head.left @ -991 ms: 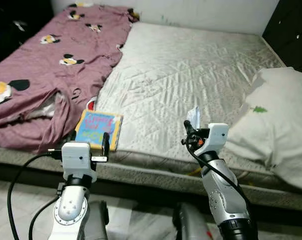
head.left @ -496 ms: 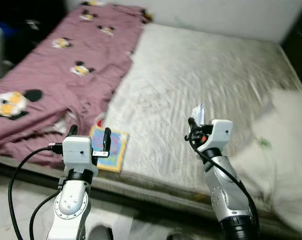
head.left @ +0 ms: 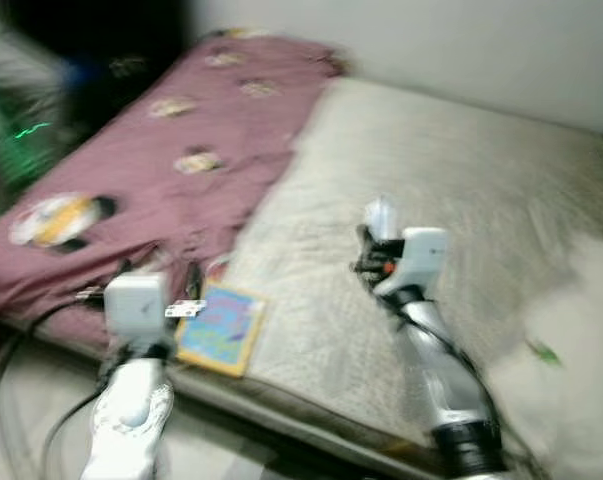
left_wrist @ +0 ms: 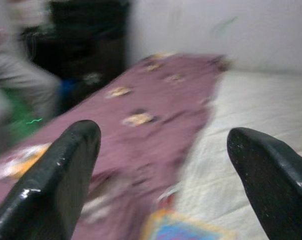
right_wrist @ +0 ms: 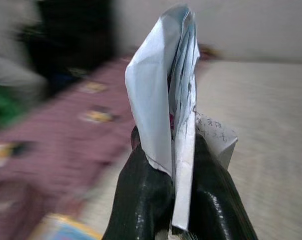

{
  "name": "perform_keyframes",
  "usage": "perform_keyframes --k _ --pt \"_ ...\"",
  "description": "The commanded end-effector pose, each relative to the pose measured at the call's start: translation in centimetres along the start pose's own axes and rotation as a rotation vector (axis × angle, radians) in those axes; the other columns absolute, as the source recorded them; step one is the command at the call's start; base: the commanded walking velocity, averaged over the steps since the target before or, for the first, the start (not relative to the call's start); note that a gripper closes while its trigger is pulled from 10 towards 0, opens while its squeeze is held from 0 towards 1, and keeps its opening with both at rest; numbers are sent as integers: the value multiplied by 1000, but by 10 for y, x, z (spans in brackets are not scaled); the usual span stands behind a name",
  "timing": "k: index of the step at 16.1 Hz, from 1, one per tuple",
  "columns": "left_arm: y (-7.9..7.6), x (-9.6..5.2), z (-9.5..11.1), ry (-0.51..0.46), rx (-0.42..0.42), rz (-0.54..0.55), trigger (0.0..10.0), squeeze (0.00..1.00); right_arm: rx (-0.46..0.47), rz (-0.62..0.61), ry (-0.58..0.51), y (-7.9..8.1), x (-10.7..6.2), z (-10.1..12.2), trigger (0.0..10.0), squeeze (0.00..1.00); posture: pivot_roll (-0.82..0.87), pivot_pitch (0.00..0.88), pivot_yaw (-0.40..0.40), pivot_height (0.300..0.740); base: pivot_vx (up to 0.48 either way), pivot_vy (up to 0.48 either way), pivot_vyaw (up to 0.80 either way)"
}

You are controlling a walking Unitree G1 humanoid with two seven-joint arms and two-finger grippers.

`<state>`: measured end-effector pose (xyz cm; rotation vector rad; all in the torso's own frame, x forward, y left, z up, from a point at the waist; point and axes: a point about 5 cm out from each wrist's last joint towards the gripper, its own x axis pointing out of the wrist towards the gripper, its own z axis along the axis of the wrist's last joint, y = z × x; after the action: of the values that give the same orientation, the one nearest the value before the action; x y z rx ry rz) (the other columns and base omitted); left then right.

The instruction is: Clean up the room

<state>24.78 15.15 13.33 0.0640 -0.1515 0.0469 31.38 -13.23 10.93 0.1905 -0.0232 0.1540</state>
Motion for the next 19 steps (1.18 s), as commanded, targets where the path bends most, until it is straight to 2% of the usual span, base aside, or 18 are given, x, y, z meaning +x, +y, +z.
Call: perform_keyframes --k 1,3,5,7,8,10,12,13,16,19 --pt "6 -5 -3 18 14 11 10000 0 22 0 16 2 -1 -4 10000 0 28 63 -63 740 0 0 0" --pt "3 -3 -1 14 10 -19 10000 0 -73 47 -14 6 -1 1 10000 0 25 67 -59 740 0 0 0" --pt "-4 0 1 5 -6 -63 10000 0 -83 -10 7 0 2 -1 10000 0 16 74 -59 740 0 0 -434" --pt "-6 -1 -1 15 -37 -49 10000 0 -80 4 11 -2 2 -1 10000 0 10 73 -59 740 0 0 0" --pt "-8 -2 -2 26 -51 -48 10000 0 -107 -16 22 -5 2 -2 10000 0 9 72 -65 740 0 0 0" --pt "-11 -2 -2 20 -60 -60 10000 0 -167 -93 113 -12 6 -13 10000 0 10 71 -76 740 0 161 0" --pt "-12 -2 -2 18 -67 -62 10000 0 -123 -59 130 -8 6 -15 10000 0 11 70 -82 740 0 439 0" --pt "-14 -2 -2 17 -70 -63 10000 0 -111 -41 95 -6 7 -11 10000 0 13 69 -85 740 0 480 0" --pt "-15 -1 -1 15 -72 -68 10000 0 -89 -18 95 -2 7 -11 10000 0 15 68 -87 740 0 480 0" --pt "-15 0 1 0 -67 -69 10000 0 -78 -7 90 0 7 -12 10000 0 15 67 -93 740 0 479 -752"
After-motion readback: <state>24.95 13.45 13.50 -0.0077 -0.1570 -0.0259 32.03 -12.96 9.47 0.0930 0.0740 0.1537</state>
